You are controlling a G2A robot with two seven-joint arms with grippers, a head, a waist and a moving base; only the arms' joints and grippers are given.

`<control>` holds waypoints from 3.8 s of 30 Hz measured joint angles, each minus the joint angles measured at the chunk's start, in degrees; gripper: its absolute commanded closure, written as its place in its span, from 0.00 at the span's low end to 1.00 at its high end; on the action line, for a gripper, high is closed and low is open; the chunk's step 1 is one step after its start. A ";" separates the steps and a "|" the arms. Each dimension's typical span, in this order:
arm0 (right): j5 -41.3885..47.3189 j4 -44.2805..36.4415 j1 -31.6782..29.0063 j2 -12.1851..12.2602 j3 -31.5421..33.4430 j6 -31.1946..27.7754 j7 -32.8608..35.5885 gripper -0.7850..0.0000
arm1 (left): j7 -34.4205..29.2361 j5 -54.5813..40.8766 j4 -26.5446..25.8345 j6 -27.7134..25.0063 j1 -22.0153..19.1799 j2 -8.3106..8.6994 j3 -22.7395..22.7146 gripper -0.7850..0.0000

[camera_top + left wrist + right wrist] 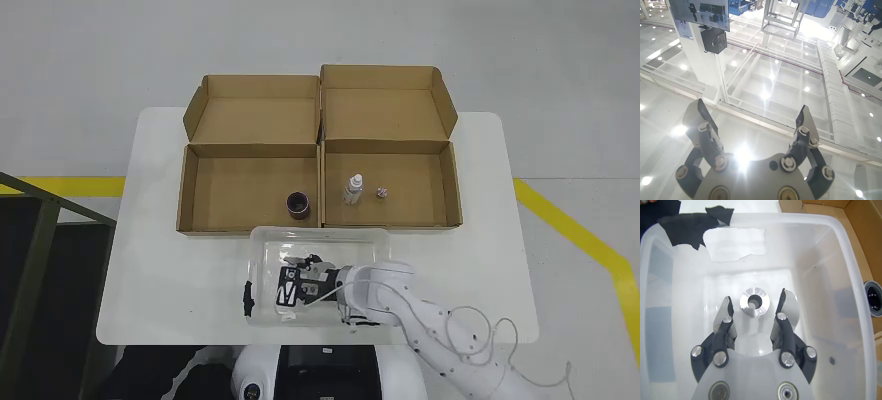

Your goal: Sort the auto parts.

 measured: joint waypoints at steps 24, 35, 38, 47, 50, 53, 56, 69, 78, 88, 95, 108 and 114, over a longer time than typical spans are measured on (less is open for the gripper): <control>5.14 -8.78 0.07 -0.11 3.17 -0.24 -0.08 1.00 | 0.00 0.00 0.00 0.00 0.00 0.00 0.00 0.00; 12.91 -14.89 -1.29 0.31 8.66 1.58 -4.61 1.00 | 0.00 0.00 0.00 0.00 0.00 0.00 0.00 0.00; 15.99 -18.04 -2.32 0.67 11.48 1.74 -6.25 1.00 | 0.00 0.00 0.00 0.00 0.00 0.00 0.00 0.00; 20.26 -26.71 -6.10 2.04 20.58 0.90 -8.81 1.00 | 0.00 0.00 0.00 0.00 0.00 0.00 0.00 0.00; 21.34 -27.75 -7.22 2.34 23.20 1.22 -10.43 1.00 | 0.00 0.00 0.00 0.00 0.00 0.00 0.00 0.00; 21.78 -28.32 -8.31 2.55 25.08 2.00 -11.91 1.00 | 0.00 0.00 0.00 0.00 0.00 0.00 0.00 0.00; 21.51 -28.80 -9.20 2.59 25.70 3.31 -13.67 1.00 | 0.00 0.00 0.00 0.00 0.00 0.00 0.00 0.00; 26.00 -29.25 -11.45 3.08 30.27 3.55 -17.46 1.00 | 0.00 0.00 0.00 0.00 0.00 0.00 0.00 0.00; 27.34 -26.42 -10.47 3.33 30.91 1.69 -17.94 1.00 | 0.00 0.00 0.00 0.00 0.00 0.00 0.00 0.00; 25.17 -20.56 -6.75 2.91 24.70 2.12 -13.90 1.00 | 0.00 0.00 0.00 0.00 0.00 0.00 0.00 0.00; 21.42 -16.44 -5.01 2.25 18.55 4.47 -11.32 1.00 | 0.00 0.00 0.00 0.00 0.00 0.00 0.00 0.00; 16.48 -6.01 2.55 0.32 9.90 7.74 -8.36 1.00 | 0.00 0.00 0.00 0.00 0.00 0.00 0.00 0.00; 15.04 -0.48 7.55 -1.28 5.23 9.44 -7.04 1.00 | 0.00 0.00 0.00 0.00 0.00 0.00 0.00 0.00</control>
